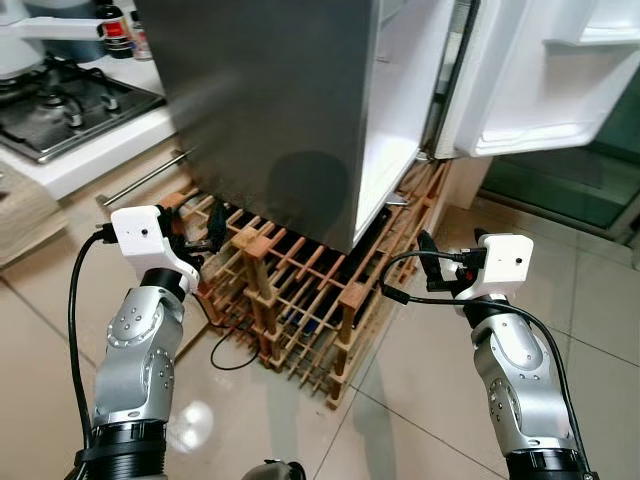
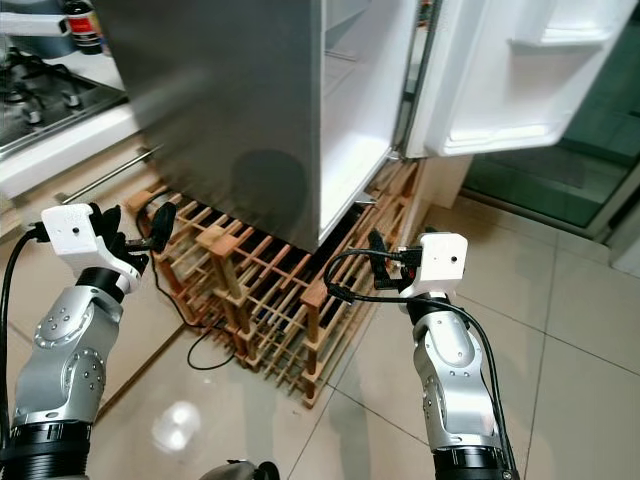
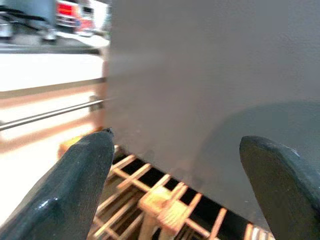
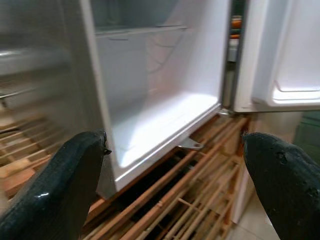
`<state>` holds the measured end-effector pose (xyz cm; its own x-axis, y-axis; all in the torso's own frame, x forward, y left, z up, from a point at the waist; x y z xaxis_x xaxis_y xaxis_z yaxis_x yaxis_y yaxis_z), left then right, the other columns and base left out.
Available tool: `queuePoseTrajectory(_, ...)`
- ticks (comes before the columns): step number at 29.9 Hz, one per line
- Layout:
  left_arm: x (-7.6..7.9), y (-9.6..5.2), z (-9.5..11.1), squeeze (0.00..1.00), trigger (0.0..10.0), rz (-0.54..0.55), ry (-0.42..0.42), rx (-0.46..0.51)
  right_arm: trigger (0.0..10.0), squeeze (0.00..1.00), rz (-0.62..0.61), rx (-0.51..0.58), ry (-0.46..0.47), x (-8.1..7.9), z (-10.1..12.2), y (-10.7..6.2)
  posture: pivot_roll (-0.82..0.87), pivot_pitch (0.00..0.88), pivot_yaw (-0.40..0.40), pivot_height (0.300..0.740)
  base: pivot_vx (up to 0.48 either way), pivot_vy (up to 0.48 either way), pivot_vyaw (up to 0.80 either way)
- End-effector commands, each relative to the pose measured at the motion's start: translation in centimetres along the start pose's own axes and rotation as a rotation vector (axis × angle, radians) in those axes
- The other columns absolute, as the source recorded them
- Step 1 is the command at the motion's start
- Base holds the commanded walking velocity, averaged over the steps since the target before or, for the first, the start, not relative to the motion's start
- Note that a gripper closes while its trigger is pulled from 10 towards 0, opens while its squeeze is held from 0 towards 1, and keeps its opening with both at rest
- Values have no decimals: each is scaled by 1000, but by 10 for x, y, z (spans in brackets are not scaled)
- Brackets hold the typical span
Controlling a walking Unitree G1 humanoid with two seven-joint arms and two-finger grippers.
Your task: Restocking fridge
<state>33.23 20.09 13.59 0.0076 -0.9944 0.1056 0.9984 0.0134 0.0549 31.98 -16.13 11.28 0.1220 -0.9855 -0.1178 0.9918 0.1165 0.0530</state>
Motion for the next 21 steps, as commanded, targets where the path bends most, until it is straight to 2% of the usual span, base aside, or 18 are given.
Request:
queuePoseTrajectory(1,-5,-1,1,0,10000,46,33,-1,10000,0,13,6,38,-4,2,4,-49,0,54,740,0,0,494)
queuePoseTrajectory(3,-11,-2,0,0,10000,78,54,-8,10000,0,9,3,56,-3,2,4,-48,0,54,740,0,0,494)
queuePoseTrajectory(5,-24,-6,-4,0,10000,153,115,-34,10000,0,-4,-1,114,-2,2,6,-47,0,55,740,0,0,491)
queuePoseTrajectory(10,-30,-8,-5,0,10000,190,138,-44,10000,0,1,-2,105,-2,3,8,-42,0,52,740,0,-132,490)
queuePoseTrajectory(13,-25,-7,-3,0,10000,183,157,-43,10000,0,12,-1,72,-3,4,9,-41,0,49,740,0,-444,488)
queuePoseTrajectory(15,-15,-5,0,0,10000,159,145,-26,10000,0,17,7,0,-2,6,11,-41,0,46,740,0,-446,484)
queuePoseTrajectory(16,-11,-4,0,0,10000,143,151,-24,10000,0,13,7,-8,-1,6,11,-41,0,45,740,0,-431,481)
queuePoseTrajectory(19,-6,-3,1,0,10000,125,159,-20,10000,0,12,9,-19,0,7,11,-40,0,44,740,0,0,481)
queuePoseTrajectory(20,2,-1,5,0,10000,94,199,4,10000,0,19,8,-26,-1,7,11,-41,0,43,740,0,0,475)
queuePoseTrajectory(21,2,-1,5,0,10000,94,199,4,10000,0,19,8,-26,-1,7,11,-41,0,43,740,0,0,475)
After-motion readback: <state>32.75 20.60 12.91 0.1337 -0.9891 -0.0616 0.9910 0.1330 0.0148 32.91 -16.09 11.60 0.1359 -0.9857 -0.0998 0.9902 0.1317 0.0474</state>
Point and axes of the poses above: a point about 5 cm out from each wrist's last joint towards the gripper, its own y axis pointing out of the wrist towards the gripper, its own z axis along the axis of the wrist's last joint, x = y × z, the point moved 4 cm from there along y, pointing out of the wrist towards the gripper, and after that the axes turned 4 degrees about y, right-handed, at the moved point
